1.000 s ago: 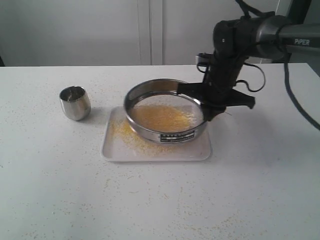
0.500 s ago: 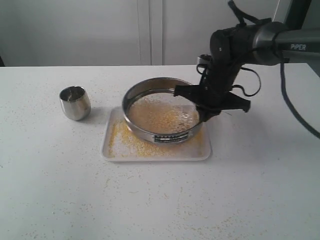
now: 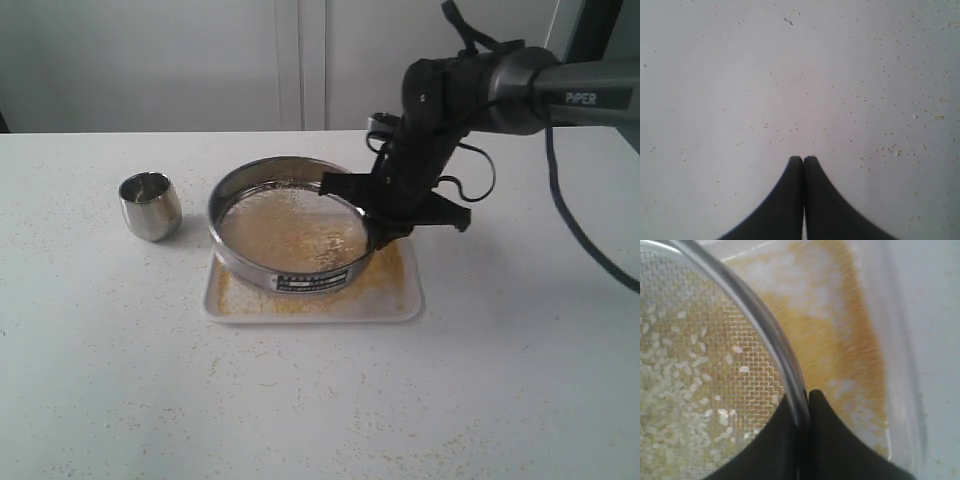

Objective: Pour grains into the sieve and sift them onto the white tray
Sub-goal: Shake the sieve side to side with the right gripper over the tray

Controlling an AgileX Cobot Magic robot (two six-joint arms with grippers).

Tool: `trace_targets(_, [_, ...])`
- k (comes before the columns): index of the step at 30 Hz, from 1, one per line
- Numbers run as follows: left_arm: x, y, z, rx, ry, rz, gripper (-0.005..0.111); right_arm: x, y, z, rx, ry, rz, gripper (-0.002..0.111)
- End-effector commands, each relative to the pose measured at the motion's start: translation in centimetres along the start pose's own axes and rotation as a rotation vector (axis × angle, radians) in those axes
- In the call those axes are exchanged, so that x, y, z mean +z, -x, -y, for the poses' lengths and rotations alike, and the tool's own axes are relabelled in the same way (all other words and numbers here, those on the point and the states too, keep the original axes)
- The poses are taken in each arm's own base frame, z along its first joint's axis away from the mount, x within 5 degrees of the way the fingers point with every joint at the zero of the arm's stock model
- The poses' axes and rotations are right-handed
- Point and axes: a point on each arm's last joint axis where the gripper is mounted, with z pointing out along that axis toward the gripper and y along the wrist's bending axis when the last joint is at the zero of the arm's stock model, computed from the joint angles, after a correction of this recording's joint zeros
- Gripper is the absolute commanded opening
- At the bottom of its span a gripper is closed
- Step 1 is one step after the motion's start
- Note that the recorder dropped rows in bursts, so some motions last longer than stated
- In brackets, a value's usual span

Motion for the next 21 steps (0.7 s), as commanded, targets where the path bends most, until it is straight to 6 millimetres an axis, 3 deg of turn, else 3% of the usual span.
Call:
trace_targets(1, [0.0,-0.3,0.0,-0.006,-0.001,-0.010,0.000,-1.3,1.3,2.6,-0.008,-0.067,0.001,0.000])
trace_targets(3, [0.0,-0.3,0.0,-0.006,-0.001,-0.010,0.000,-1.3,1.5,4.1,0.097,-0.102,-0.041,0.000])
trace_targets(5, [0.0,-0.3,0.0,-0.006,-0.001,-0.010,0.000,-0.9,1.4,4.0,0.165,-0.069,-0.064,0.000])
trace_targets(8, [0.0,-0.3,0.0,-0.006,-0.001,-0.010,0.000,0.1,0.3,0.9,0.086,0.090,-0.066,0.000])
trace_targets(10, [0.0,-0.3,0.0,-0.006,-0.001,-0.010,0.000,0.2,-0.1,-0.3,-0.060,0.125,-0.046,0.000])
trace_targets(13, [0.0,-0.3,0.0,-0.006,-0.001,-0.010,0.000,0.0,0.4,1.2,-0.119,0.027,-0.035,0.000])
trace_targets(17, [0.0,-0.3,0.0,-0.006,-0.001,-0.010,0.000,-0.6,1.4,4.9,0.118,-0.134,-0.063,0.000])
trace_targets(19, [0.0,-0.3,0.0,-0.006,-0.001,-0.010,0.000,-0.5,1.4,4.7,0.148,-0.114,-0.056,0.000])
trace_targets(21, [0.0,-0.3,0.0,-0.006,-0.001,-0.010,0.000,0.0,0.9,2.8,0.106,-0.030,-0.035,0.000])
